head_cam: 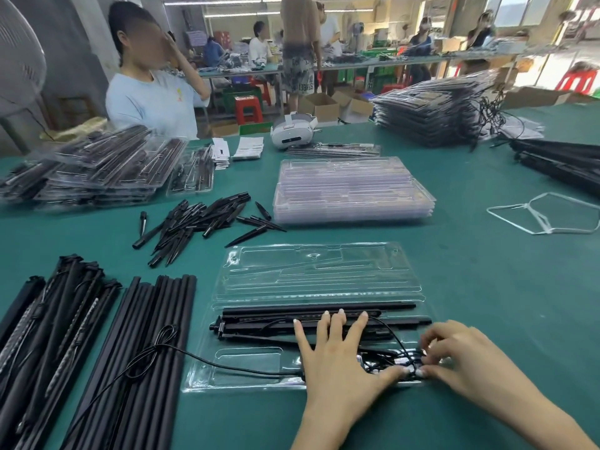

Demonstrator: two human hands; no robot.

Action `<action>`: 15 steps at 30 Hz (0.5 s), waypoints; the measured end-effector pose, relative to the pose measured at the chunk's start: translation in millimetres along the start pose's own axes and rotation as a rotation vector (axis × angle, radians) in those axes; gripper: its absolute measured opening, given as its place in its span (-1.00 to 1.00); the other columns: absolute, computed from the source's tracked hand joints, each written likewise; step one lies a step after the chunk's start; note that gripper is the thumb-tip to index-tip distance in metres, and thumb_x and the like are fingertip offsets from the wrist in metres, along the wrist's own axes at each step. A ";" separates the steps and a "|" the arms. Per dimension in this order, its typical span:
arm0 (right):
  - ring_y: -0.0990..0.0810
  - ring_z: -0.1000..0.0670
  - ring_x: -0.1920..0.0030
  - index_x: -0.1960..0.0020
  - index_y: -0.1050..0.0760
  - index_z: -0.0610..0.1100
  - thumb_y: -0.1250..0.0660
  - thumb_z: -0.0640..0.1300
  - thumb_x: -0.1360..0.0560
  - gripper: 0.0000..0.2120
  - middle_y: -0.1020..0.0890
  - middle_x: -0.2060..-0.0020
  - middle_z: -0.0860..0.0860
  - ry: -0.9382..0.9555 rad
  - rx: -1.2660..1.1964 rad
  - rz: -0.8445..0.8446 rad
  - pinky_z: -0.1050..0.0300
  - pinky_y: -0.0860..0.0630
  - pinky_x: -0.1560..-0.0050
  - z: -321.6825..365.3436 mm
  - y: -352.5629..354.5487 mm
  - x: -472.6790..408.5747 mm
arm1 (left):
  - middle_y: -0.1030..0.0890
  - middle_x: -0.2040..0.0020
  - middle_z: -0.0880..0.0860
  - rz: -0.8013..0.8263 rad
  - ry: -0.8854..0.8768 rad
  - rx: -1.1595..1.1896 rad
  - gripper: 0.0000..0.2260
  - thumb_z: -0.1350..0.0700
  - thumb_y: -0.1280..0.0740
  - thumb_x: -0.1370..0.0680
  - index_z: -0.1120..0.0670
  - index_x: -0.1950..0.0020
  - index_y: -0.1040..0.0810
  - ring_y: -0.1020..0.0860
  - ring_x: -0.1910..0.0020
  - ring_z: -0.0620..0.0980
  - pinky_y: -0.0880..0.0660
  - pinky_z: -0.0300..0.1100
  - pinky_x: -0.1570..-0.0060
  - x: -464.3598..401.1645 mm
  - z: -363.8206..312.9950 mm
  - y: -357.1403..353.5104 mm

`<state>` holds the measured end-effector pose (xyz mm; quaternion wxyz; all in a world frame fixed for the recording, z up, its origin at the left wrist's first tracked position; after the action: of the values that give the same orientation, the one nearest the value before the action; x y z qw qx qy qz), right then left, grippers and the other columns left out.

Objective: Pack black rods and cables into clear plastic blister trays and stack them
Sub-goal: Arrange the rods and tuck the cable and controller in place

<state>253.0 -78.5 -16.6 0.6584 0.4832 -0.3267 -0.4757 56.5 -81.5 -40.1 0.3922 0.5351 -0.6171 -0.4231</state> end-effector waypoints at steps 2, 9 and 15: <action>-0.48 0.23 0.06 0.20 -0.67 0.03 -0.43 0.09 -0.44 -0.84 -0.46 0.16 0.37 0.002 -0.025 0.016 0.29 -0.33 -0.03 -1.1 1.8 -2.5 | -0.08 -0.55 -0.06 0.020 0.002 -0.011 -0.11 -0.60 0.01 -0.23 -0.29 -0.51 -0.03 0.11 -0.53 -0.07 0.54 0.17 -0.29 -0.4 -1.4 1.1; -0.47 0.25 0.08 0.20 -0.69 -0.01 -0.46 0.10 -0.41 -0.81 -0.49 0.21 0.35 0.057 -0.028 0.064 0.29 -0.36 -0.04 -3.3 7.7 -6.6 | -0.16 -0.44 -0.07 0.102 -0.020 0.006 -0.11 -0.50 -0.24 -0.29 -0.17 -0.53 -0.09 -0.05 -0.47 -0.02 0.41 0.33 -0.31 -5.2 -6.8 11.7; -0.48 0.30 0.11 0.19 -0.70 0.00 -0.47 0.15 -0.38 -0.78 -0.50 0.23 0.36 0.066 -0.035 0.081 0.33 -0.37 -0.01 -2.1 11.4 -8.5 | -0.15 -0.45 -0.05 0.159 -0.057 0.012 -0.15 -0.37 -0.33 -0.37 -0.09 -0.54 -0.10 -0.05 -0.46 -0.01 0.30 0.43 -0.30 -10.1 -5.8 18.2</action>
<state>255.6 -68.9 -6.2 0.6959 0.4731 -0.3158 -0.4383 57.2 -70.8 -21.3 0.4038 0.4744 -0.6710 -0.4022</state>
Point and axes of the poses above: each hand's wrist, its own x-axis away from the middle knuckle, its own y-axis out of the back of the hand, z = x × y, the point moved 1 cm from there along -x, towards the middle knuckle
